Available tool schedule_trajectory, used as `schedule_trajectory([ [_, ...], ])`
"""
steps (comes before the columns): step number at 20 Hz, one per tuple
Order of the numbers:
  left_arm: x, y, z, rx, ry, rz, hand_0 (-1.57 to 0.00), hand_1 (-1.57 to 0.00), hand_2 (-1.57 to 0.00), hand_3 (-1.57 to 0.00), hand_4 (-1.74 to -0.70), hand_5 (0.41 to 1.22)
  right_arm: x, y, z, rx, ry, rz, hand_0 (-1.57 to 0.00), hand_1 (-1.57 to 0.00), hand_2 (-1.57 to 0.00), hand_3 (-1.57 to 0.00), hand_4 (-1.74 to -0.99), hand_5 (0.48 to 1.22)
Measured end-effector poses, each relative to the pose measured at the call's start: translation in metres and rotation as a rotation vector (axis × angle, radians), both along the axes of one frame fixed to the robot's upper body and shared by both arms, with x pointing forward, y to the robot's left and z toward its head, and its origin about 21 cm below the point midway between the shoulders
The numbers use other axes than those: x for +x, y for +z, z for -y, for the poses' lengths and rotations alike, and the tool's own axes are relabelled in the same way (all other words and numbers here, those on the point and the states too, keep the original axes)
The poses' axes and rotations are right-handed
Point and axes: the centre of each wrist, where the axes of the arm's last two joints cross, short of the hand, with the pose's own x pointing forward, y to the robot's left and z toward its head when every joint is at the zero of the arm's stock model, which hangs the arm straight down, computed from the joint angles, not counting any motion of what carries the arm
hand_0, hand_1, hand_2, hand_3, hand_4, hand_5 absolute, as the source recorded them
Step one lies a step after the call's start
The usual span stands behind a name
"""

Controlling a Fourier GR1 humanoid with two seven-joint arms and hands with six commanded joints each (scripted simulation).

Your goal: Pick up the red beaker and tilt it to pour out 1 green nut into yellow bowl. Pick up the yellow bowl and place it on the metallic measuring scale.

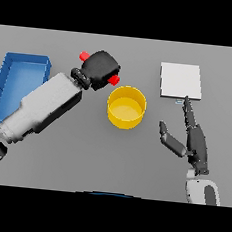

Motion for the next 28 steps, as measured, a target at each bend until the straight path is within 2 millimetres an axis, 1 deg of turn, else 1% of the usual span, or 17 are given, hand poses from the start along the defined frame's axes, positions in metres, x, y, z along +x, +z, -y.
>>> schedule_trajectory([
  [3,-0.001,0.002,0.019,0.132,-0.066,-0.006,-1.57,-1.57,-1.57,-1.57,-1.69,1.216,0.001,0.0,0.0,0.025,-0.018,-0.001,0.0,0.0,0.0,0.0,-1.22,0.657],
  [5,0.002,0.007,0.026,0.213,-0.075,0.014,-1.57,-1.57,-1.57,-1.57,-1.71,1.218,0.001,-0.002,-0.002,0.02,-0.021,-0.005,0.0,0.0,0.0,0.0,-1.198,0.65],
  [7,0.002,0.01,0.037,0.306,-0.103,0.035,-1.57,-1.57,-1.57,-1.57,-1.72,1.219,0.001,-0.004,-0.005,0.006,-0.029,-0.004,0.0,0.0,0.0,0.0,-1.195,0.647],
  [10,0.004,0.013,0.047,0.44,-0.124,0.08,-1.57,-1.57,-1.57,-1.57,-1.73,1.22,0.003,-0.001,-0.003,-0.004,-0.025,0.014,0.0,0.0,0.0,0.0,-1.188,0.647],
  [14,0.005,0.012,0.048,0.565,-0.208,0.135,-1.57,-1.57,-1.57,-1.57,-1.74,1.221,0.001,-0.003,-0.002,0.001,-0.039,-0.002,0.0,0.0,0.0,0.0,-1.179,0.627],
  [15,0.002,0.01,0.054,0.595,-0.233,0.158,-1.57,-1.57,-1.57,-1.57,-1.74,1.221,0.003,-0.001,-0.004,0.003,-0.035,-0.001,0.0,0.0,0.0,0.0,-1.169,0.624],
  [17,0.001,0.006,0.063,0.687,-0.272,0.212,-1.57,-1.57,-1.57,-1.57,-1.74,1.221,0.0,-0.001,-0.003,-0.004,-0.035,0.01,0.0,0.0,0.0,0.0,-1.164,0.625],
  [18,0.003,0.008,0.062,0.723,-0.277,0.237,-1.57,-1.57,-1.57,-1.57,-1.73,1.221,0.001,-0.002,-0.001,-0.003,-0.045,-0.009,0.0,0.0,0.0,0.0,-1.165,0.626],
  [21,0.001,0.007,0.073,0.797,-0.322,0.288,-1.57,-1.57,-1.57,-1.57,-1.73,1.221,0.003,-0.004,-0.004,-0.015,-0.046,0.0,0.0,0.0,0.0,0.0,-1.157,0.629],
  [23,-0.001,0.006,0.078,0.833,-0.348,0.313,-1.57,-1.57,-1.57,-1.57,-1.73,1.221,0.0,-0.003,-0.001,-0.032,-0.039,0.019,0.0,0.0,0.0,0.0,-1.161,0.634],
  [24,-0.003,0.007,0.083,0.851,-0.358,0.332,-1.57,-1.57,-1.57,-1.57,-1.73,1.221,0.003,0.0,0.001,-0.028,-0.045,0.014,0.0,0.0,0.0,0.0,-1.16,0.635],
  [26,-0.002,0.012,0.088,0.887,-0.373,0.356,-1.57,-1.57,-1.57,-1.57,-1.72,1.221,0.002,0.001,0.0,-0.036,-0.048,0.016,0.0,0.0,0.0,0.0,-1.154,0.634],
  [27,-0.005,0.011,0.09,0.913,-0.392,0.369,-1.57,-1.57,-1.57,-1.57,-1.72,1.221,0.002,-0.001,0.001,-0.019,-0.051,0.005,0.0,0.0,0.0,0.0,-1.151,0.634],
  [28,-0.006,0.013,0.096,0.923,-0.398,0.385,-1.57,-1.57,-1.57,-1.57,-1.72,1.221,0.001,-0.004,-0.004,-0.029,-0.051,0.005,0.0,0.0,0.0,0.0,-1.154,0.635],
])
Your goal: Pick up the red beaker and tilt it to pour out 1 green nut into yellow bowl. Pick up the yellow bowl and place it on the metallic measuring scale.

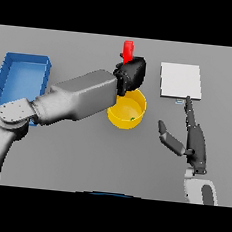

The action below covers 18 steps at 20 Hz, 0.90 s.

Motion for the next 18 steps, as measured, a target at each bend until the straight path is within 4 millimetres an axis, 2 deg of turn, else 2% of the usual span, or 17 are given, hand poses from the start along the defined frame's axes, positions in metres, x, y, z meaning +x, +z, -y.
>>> schedule_trajectory([
  [1,0.002,0.002,-0.001,0.007,-0.001,0.015,-1.57,-1.57,-1.57,-1.57,-1.72,1.221,0.001,0.001,0.002,0.012,-0.003,0.01,0.0,0.0,0.0,0.0,-1.152,0.635],
  [3,0.009,0.022,0.0,0.034,-0.009,0.031,-1.57,-1.57,-1.57,-1.57,-1.72,1.221,0.002,0.005,0.001,0.021,0.006,0.02,0.0,0.0,0.0,0.0,-1.157,0.638],
  [6,0.025,0.065,-0.003,0.03,-0.005,0.14,-1.57,-1.57,-1.57,-1.57,-1.73,1.221,0.003,0.004,-0.001,0.034,0.022,0.015,0.0,0.0,0.0,0.0,-1.154,0.654],
  [8,0.035,0.102,-0.009,-0.04,0.037,0.17,-1.57,-1.57,-1.57,-1.18,-1.73,1.221,0.001,0.003,-0.001,0.017,0.031,0.03,0.0,0.0,0.0,0.0,-1.16,0.66],
  [9,0.042,0.121,-0.016,-0.083,0.056,0.194,-1.57,-1.57,-1.57,-1.26,-1.73,1.221,0.0,0.001,-0.001,0.018,0.026,0.027,0.0,0.0,0.0,0.0,-1.16,0.663],
  [10,0.05,0.141,-0.026,-0.154,0.112,0.241,-1.57,-1.57,-1.57,-1.32,-1.73,1.221,0.004,0.007,0.001,0.011,0.023,0.042,0.0,0.0,0.0,0.0,-1.161,0.661],
  [12,0.063,0.178,-0.048,-0.318,0.215,0.252,-1.57,-1.57,-1.57,-1.41,-1.73,1.221,0.003,0.004,0.001,0.03,0.033,0.032,0.0,0.0,0.0,0.0,-1.156,0.658],
  [14,0.072,0.202,-0.071,-0.557,0.331,0.206,-1.57,-1.57,-1.57,-1.47,-1.73,1.221,0.007,0.005,-0.003,0.015,0.03,0.024,0.0,0.0,0.0,0.0,-1.146,0.641],
  [18,0.088,0.225,-0.15,-1.089,0.61,0.116,-1.57,-1.57,-1.57,-1.39,-1.74,1.221,0.007,0.002,-0.003,-0.032,0.015,0.029,0.0,0.0,0.0,0.0,-1.129,0.625],
])
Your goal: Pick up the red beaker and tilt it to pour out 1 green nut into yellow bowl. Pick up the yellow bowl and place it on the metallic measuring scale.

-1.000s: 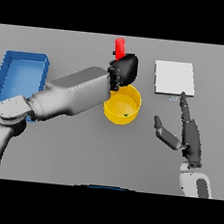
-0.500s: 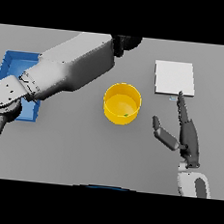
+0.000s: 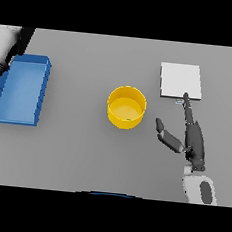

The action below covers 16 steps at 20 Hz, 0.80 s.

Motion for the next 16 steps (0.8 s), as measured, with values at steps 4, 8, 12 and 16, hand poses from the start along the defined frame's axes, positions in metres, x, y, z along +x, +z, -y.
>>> schedule_trajectory([
  [4,0.005,-0.02,-0.086,-0.42,0.171,-0.022,-1.57,-1.57,-1.57,-1.5,-1.74,1.221,0.003,0.002,0.001,0.1,0.045,0.004,0.0,0.0,0.0,0.0,-1.081,0.631],
  [8,0.001,-0.071,-0.147,-0.665,0.399,-0.012,-1.57,-1.57,-1.57,-1.54,-1.74,1.221,0.003,0.0,0.002,0.092,0.072,-0.002,0.0,0.0,0.0,0.0,-1.141,0.657],
  [12,-0.006,-0.106,-0.176,-0.893,0.59,-0.008,-1.57,-1.57,-1.57,-1.52,-1.74,1.221,0.006,0.0,0.003,0.09,0.084,-0.001,0.0,0.0,0.0,0.0,-1.168,0.68],
  [16,-0.017,-0.151,-0.194,-1.036,0.68,-0.043,-1.57,-1.57,-1.57,-1.4,-1.74,1.221,0.001,-0.001,0.002,0.055,0.1,0.019,0.0,0.0,0.0,0.0,-1.192,0.704],
])
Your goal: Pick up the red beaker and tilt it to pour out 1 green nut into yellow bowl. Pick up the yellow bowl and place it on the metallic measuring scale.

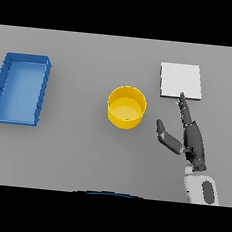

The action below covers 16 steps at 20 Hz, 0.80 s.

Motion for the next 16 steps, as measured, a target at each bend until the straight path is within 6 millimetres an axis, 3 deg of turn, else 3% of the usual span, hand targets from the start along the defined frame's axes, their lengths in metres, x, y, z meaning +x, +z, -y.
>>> schedule_trajectory([
  [3,-0.014,-0.03,-0.011,-0.076,0.036,0.01,-1.57,-1.57,-1.57,-1.38,-1.74,1.221,0.003,-0.001,0.0,0.003,-0.01,-0.014,0.0,0.0,0.0,0.0,-1.202,0.709],
  [10,-0.063,-0.082,0.004,-0.194,0.114,-0.02,-1.57,-1.57,-1.57,-1.38,-1.74,1.221,0.007,-0.003,0.002,0.001,-0.016,-0.02,0.0,0.0,0.0,0.0,-1.186,0.687],
  [14,-0.087,-0.091,0.013,-0.238,0.111,-0.09,-1.57,-1.57,-1.57,-1.37,-1.73,0.955,0.006,-0.002,-0.001,0.0,-0.017,-0.028,0.0,0.0,0.0,0.0,-1.168,0.679],
  [15,-0.092,-0.091,0.013,-0.246,0.101,-0.122,-1.57,-1.57,-1.57,-1.41,-1.66,0.888,0.005,-0.002,0.003,0.004,-0.022,-0.024,0.0,0.0,0.0,0.0,-1.165,0.678],
  [16,-0.097,-0.09,0.014,-0.24,0.074,-0.149,-1.57,-1.57,-1.57,-1.37,-1.49,0.827,0.005,-0.002,0.0,0.007,-0.017,-0.021,0.0,0.0,0.0,0.0,-1.165,0.675],
])
